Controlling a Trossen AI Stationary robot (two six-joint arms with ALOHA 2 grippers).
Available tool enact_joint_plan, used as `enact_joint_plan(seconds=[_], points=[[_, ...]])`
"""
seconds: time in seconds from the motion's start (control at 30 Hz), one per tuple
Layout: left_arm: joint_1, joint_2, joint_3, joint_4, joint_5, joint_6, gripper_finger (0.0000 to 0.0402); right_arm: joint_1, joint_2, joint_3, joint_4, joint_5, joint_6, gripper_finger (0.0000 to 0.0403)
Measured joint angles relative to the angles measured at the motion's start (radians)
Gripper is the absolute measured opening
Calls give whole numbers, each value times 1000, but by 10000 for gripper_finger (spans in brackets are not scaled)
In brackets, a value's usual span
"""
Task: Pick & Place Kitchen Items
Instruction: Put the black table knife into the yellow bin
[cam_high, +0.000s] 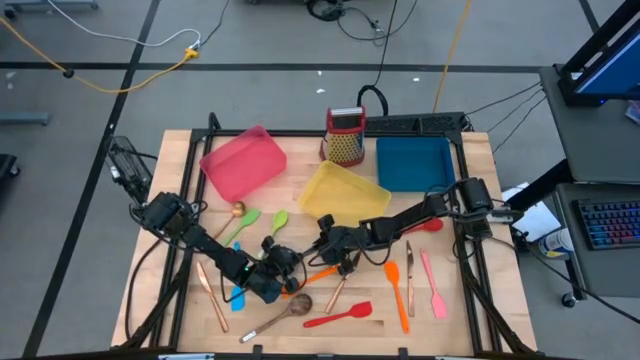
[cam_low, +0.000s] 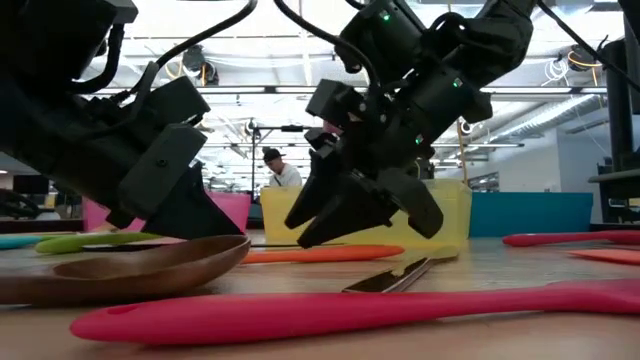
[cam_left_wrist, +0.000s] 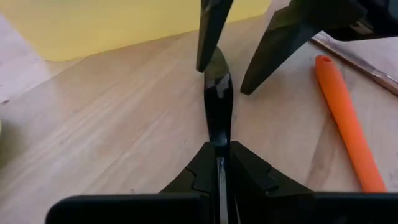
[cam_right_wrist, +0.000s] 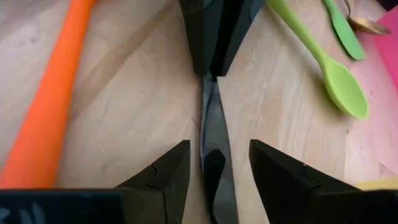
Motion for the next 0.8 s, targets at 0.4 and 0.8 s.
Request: enact_joint_plan(seconds=[0.4,0.8], points=[[28,-1,0,93,40,12,29,0,0,0,-7,3,-86,171],[36,-2,0,128,59,-10,22,0,1,-2,7,107,-159,97]])
